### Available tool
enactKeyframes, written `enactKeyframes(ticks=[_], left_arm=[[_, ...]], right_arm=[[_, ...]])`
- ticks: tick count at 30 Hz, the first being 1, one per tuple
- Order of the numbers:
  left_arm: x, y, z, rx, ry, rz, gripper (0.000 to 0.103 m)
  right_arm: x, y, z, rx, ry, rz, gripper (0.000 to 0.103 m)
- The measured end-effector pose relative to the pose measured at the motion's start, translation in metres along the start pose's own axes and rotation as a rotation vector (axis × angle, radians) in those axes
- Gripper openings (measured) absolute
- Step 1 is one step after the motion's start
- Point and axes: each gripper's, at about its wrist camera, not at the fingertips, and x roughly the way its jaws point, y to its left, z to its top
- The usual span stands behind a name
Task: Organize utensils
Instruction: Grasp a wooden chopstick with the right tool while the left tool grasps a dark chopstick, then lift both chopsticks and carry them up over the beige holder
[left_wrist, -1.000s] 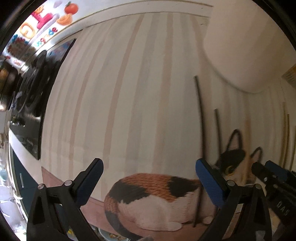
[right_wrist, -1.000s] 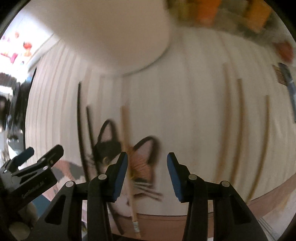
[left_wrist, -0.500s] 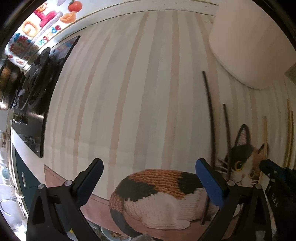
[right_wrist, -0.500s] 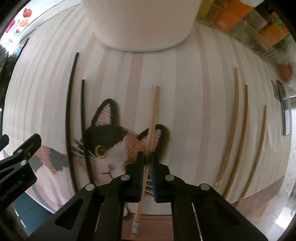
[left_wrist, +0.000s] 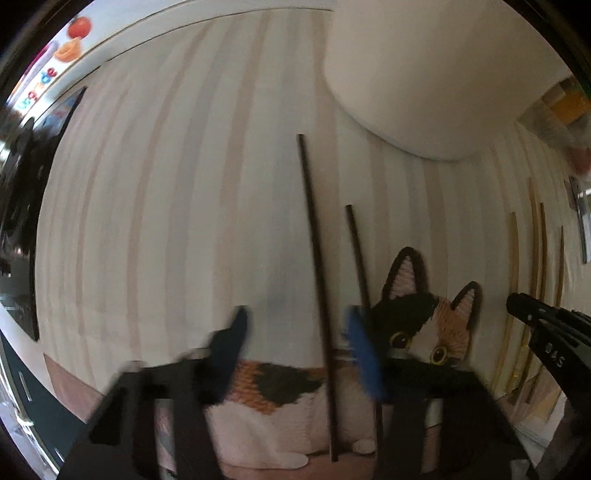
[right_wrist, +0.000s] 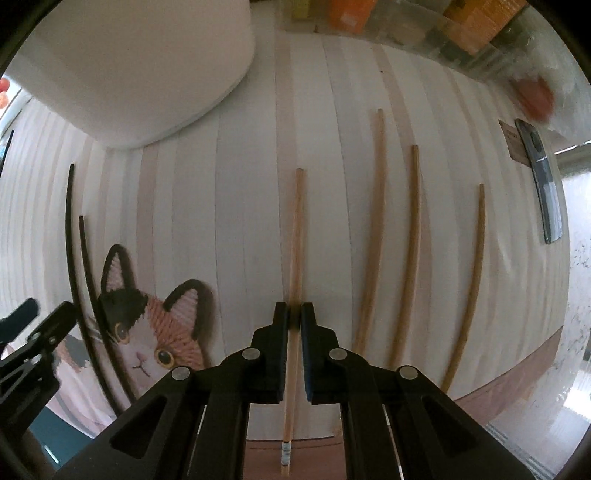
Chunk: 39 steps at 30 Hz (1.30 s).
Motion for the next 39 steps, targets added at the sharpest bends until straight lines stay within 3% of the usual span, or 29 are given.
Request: enactKeyframes(ticks=[1, 3, 7, 20, 26, 30, 34, 39], left_arm=[[0.002, -0.002, 0.001, 0.006, 0.003, -0.001, 0.018], [0.004, -0.007, 0.001, 0.013, -0.001, -0.016, 0.005], [0.003, -0.010, -0.003, 0.039, -0.017, 0.003, 0.005], [-0.001, 0.029, -0.057, 0.010, 0.042, 0.021, 0.004], [0.000, 0.057, -0.050, -0.074, 0.063, -0.034, 0.007], [-0.001, 0.072, -0.028, -0.099, 0.048, -0.033, 0.006], [-0.001, 0.064, -0.013, -0.052, 0.019, -0.019, 0.004], [0.002, 0.044, -0.018, 0.011, 0.014, -0.019, 0.004]], right_arm=[[0.002, -0.009, 0.007, 0.000, 0.001, 0.001, 0.007], [0.001, -0.012, 0.009, 0.000, 0.001, 0.000, 0.007], [-0.003, -0.024, 0.018, -0.010, 0.000, -0.009, 0.007], [-0.007, 0.017, -0.022, -0.102, 0.046, 0.013, 0.007], [-0.004, 0.016, -0.025, -0.080, 0.116, 0.042, 0.012], [-0.006, 0.022, -0.030, -0.071, 0.106, 0.028, 0.012], [-0.007, 0.034, -0.032, -0.085, 0.080, 0.022, 0.007], [-0.008, 0.052, -0.031, -0.117, 0.079, 0.026, 0.007]])
